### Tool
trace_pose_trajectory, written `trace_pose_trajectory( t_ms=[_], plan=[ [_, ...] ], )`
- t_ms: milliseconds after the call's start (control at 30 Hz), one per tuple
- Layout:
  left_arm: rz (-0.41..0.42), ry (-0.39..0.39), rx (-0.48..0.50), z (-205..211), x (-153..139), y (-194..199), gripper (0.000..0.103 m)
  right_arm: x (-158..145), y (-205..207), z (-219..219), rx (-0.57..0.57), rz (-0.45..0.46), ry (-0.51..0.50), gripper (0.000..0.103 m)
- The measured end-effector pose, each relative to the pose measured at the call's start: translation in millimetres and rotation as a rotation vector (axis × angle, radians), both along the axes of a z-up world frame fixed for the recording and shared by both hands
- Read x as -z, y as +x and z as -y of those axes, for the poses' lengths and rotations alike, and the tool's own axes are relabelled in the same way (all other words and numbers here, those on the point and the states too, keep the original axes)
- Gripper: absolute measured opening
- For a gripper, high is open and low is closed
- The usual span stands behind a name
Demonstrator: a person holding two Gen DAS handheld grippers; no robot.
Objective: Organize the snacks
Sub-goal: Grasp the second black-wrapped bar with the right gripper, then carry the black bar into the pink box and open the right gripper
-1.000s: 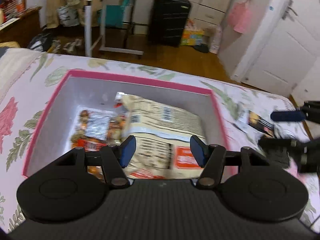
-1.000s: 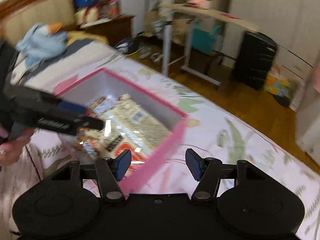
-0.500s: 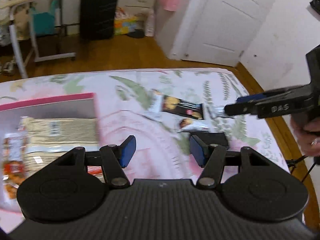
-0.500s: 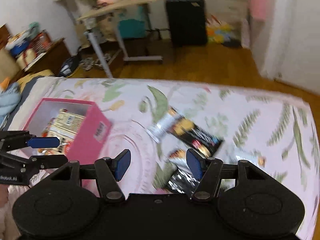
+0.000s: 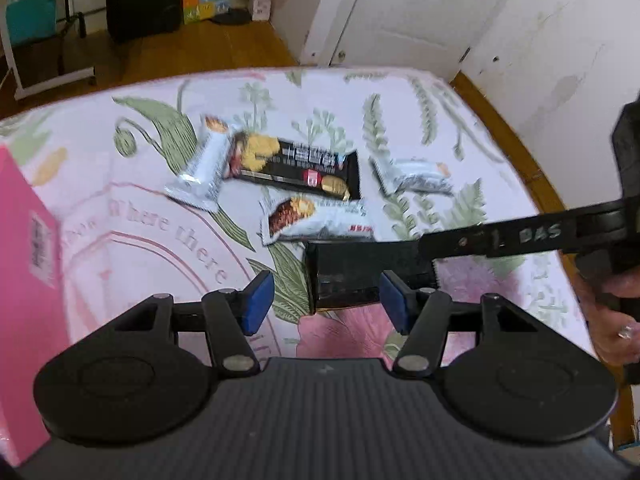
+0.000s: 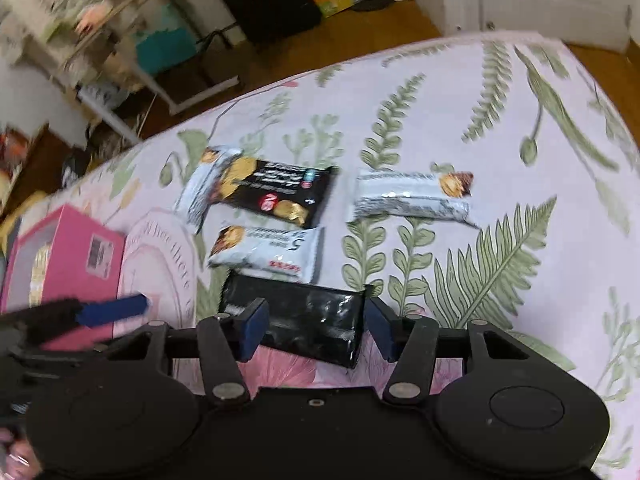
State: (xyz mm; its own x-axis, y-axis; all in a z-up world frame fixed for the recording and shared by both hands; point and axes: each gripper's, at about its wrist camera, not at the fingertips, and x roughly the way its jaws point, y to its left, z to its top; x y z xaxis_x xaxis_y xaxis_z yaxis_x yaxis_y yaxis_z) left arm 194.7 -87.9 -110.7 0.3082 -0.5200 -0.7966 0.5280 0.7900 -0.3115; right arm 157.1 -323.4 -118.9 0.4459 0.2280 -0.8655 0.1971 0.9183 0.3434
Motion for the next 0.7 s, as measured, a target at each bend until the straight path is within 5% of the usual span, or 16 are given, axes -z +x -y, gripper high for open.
trace_pose_trajectory(
  t_ms=[233, 300, 400, 700],
  plan=[
    [-0.012, -0.009, -0.041, 16.4, 34.9, 9.4, 0.053, 27.8, -6.2, 9.6, 0.089, 0.012, 0.054, 0.06],
    [-0.05, -0.02, -0.024, 19.0, 41.8, 10.7, 0.053, 32.1, -8.3, 8.4, 0.08, -0.003, 0.073, 0.041],
    [-0.069, -0.031, -0.012, 21.5, 44.8, 7.2, 0.053, 37.2, -9.9, 3.9, 0.061, -0.026, 0.076, 0.031],
    [-0.048, -0.044, 0.038, 11.9, 18.6, -5.1, 0.053, 18.3, -13.1, -5.6, 0.063, 0.003, 0.071, 0.041]
  ],
)
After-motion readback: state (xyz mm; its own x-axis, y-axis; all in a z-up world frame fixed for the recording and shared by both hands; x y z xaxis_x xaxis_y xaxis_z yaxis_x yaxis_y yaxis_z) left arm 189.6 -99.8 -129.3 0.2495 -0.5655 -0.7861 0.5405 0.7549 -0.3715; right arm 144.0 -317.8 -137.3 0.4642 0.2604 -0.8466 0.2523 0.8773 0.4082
